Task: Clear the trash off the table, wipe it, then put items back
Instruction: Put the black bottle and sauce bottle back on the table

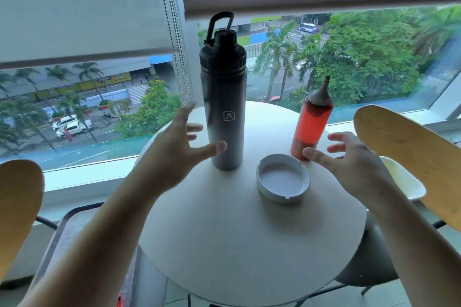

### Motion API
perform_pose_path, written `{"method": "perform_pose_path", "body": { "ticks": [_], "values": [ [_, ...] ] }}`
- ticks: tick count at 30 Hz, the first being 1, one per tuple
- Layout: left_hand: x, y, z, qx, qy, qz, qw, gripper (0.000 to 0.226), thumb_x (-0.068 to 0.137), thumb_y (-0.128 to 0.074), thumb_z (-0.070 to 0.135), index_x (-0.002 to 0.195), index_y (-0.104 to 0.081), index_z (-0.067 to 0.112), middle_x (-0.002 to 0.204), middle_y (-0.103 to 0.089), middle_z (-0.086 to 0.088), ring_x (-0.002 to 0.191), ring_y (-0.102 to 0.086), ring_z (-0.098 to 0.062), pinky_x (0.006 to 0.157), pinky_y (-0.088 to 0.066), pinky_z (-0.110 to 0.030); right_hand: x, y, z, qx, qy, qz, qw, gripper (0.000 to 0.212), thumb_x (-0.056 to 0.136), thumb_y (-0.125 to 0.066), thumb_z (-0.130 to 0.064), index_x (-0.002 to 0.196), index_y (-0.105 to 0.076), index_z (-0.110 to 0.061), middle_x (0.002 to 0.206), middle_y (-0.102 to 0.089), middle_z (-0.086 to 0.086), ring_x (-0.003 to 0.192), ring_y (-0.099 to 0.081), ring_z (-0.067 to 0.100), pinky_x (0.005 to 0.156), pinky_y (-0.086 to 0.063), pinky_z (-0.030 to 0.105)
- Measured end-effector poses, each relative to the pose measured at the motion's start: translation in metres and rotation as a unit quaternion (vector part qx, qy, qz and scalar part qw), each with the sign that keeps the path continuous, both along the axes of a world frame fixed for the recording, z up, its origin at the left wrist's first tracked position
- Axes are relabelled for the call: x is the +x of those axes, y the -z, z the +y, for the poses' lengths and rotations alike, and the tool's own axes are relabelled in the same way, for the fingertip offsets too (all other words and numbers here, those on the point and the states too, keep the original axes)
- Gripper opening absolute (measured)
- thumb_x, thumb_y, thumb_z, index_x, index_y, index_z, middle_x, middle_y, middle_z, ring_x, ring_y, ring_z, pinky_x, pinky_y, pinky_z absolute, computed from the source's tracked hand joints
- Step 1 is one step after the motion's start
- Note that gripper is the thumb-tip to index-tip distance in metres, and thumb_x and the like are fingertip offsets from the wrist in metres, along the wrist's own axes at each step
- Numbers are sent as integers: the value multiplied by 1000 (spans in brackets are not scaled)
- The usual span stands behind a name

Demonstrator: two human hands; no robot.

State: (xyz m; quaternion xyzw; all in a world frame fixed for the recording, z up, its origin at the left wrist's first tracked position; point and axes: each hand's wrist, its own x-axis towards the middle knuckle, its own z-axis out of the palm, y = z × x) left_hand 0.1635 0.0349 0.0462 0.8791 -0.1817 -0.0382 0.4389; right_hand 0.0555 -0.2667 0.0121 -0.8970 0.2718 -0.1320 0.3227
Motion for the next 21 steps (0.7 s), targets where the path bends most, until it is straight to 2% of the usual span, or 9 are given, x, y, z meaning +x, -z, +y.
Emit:
{"method": "perform_pose_path", "body": {
  "ticks": [6, 9, 12, 16, 21],
  "values": [
    [-31, 24, 23, 7, -39, -59, 997, 62, 85, -70, 55, 141, -47, 41, 103, -69, 22, 99, -64, 5, 92, -52, -29, -5, 1, 17, 9, 25, 0, 1000, 74, 72, -70, -72, 130, -53, -29, 114, -66, -5, 101, -65, 21, 82, -51, 39],
    [-36, 31, 25, -21, -59, -55, 997, 37, 88, -67, 50, 122, -60, 39, 88, -70, 17, 88, -64, 6, 81, -52, -26, -6, 1, 21, 9, 38, 4, 999, 75, 72, -69, -74, 130, -53, -30, 115, -67, -5, 102, -65, 21, 83, -52, 40],
    [-41, 34, 22, -28, -64, -51, 996, 19, 89, -64, 49, 102, -61, 36, 83, -68, 13, 85, -62, 4, 72, -48, -21, -5, 2, 22, 8, 44, -5, 999, 76, 72, -69, -74, 131, -52, -30, 115, -67, -5, 102, -64, 22, 81, -51, 39],
    [-43, 36, 17, -25, -70, -53, 996, 19, 90, -63, 49, 93, -57, 31, 87, -67, 13, 88, -61, 2, 71, -44, -19, -6, 6, 20, 15, 43, -10, 999, 76, 71, -69, -74, 130, -52, -30, 114, -66, -6, 102, -64, 22, 80, -51, 39],
    [-43, 39, 2, -43, -85, -35, 995, 24, 90, -65, 50, 98, -52, 31, 99, -64, 12, 95, -61, 0, 77, -47, -22, 1, 7, 3, 15, 25, -12, 999, 77, 71, -70, -74, 131, -50, -29, 114, -65, -5, 102, -65, 23, 85, -53, 43]
  ]
}}
